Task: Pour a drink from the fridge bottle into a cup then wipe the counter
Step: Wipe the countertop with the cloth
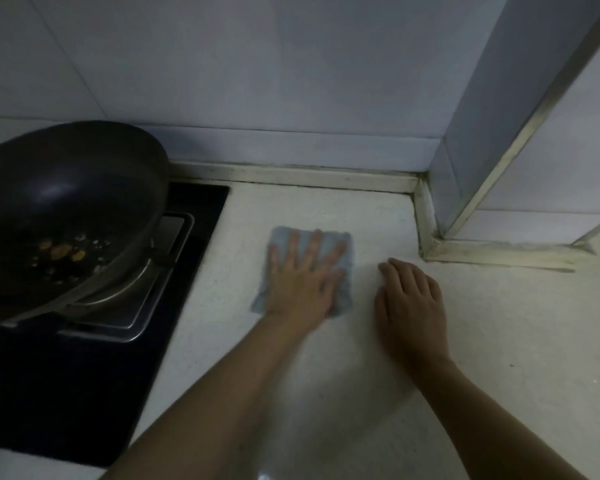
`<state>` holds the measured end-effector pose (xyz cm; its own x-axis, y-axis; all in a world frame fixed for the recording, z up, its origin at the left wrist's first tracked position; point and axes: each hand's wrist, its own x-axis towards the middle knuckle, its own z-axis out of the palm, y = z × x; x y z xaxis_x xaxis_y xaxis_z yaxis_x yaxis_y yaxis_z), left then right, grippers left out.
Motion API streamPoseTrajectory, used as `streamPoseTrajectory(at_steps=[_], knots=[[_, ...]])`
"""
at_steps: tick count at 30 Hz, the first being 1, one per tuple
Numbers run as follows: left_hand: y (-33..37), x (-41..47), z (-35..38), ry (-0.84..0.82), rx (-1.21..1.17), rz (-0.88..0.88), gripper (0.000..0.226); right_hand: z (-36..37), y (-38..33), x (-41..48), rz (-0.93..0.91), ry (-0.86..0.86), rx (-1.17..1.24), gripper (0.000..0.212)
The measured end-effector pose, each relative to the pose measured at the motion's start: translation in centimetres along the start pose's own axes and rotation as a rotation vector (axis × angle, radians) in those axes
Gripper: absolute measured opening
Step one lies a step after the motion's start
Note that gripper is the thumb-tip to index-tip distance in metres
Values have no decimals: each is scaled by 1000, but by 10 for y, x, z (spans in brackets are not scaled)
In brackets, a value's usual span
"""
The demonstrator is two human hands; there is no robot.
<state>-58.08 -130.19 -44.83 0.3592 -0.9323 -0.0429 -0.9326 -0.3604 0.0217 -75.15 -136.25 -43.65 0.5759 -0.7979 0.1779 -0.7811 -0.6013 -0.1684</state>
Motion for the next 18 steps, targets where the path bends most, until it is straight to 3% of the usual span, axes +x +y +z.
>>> streamPoseTrajectory(at_steps=[4,6,10,14,18], knots=[[3,-23,1,36,-48,272,55,-1,0,-2,-6,-8,11,55],[-28,-29,2,63,-30,297,54,-1,0,-2,6,-2,21,54],[-79,-18,-1,65,-17,95,54,-1,0,-1,3,-2,-10,52],[-70,17,-4,42,-9,-109,53,-1,-1,1,-1,4,-1,53],[-39,44,-4,21,-21,-122,54,2,0,2,4,3,0,52]])
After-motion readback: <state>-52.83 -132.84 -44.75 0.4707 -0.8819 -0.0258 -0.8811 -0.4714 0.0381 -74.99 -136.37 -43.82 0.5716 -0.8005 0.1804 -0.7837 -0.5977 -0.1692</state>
